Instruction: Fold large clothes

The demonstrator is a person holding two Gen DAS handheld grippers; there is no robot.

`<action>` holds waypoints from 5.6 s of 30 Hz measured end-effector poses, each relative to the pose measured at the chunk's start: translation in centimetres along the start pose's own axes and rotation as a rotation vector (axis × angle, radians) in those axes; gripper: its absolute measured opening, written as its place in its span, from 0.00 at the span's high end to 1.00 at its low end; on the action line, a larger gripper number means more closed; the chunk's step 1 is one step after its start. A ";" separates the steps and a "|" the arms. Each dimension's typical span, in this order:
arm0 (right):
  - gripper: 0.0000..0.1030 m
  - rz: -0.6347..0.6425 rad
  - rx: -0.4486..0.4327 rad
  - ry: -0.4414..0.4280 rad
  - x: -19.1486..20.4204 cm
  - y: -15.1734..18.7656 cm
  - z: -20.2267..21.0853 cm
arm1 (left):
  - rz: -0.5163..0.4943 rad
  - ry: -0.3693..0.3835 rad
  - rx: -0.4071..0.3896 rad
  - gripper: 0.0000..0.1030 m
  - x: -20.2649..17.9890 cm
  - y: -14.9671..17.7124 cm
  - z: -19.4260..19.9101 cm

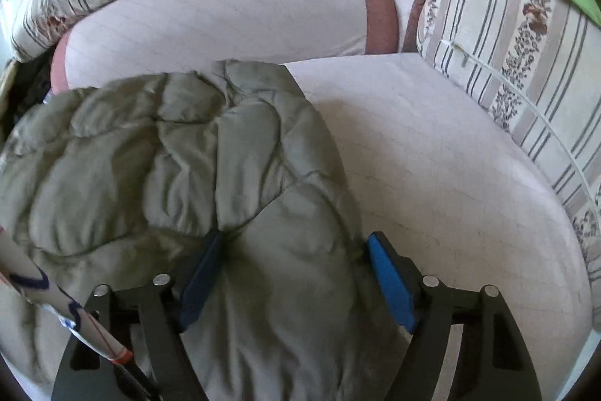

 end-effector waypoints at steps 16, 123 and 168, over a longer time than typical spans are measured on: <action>0.11 -0.031 0.024 0.005 -3.2 -0.3 2.7 | 0.104 0.029 0.024 0.10 4.8 -0.6 6.2; 0.27 -0.004 0.143 -0.163 -3.1 4.6 5.4 | 0.062 0.180 0.170 0.36 1.0 8.8 8.5; 0.17 0.466 -0.085 -0.260 19.9 16.3 12.5 | -0.011 0.145 -0.110 0.11 2.3 1.5 10.4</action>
Point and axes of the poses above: each gripper's, at about its wrist camera, not at the fingertips, and z roughly against the way its jaws point, x to its left, y to its underside, the point moved 7 cm from there along -z, roughly the way its jaws point, and after that the axes turned 5 degrees about x, right-handed, at the moved point
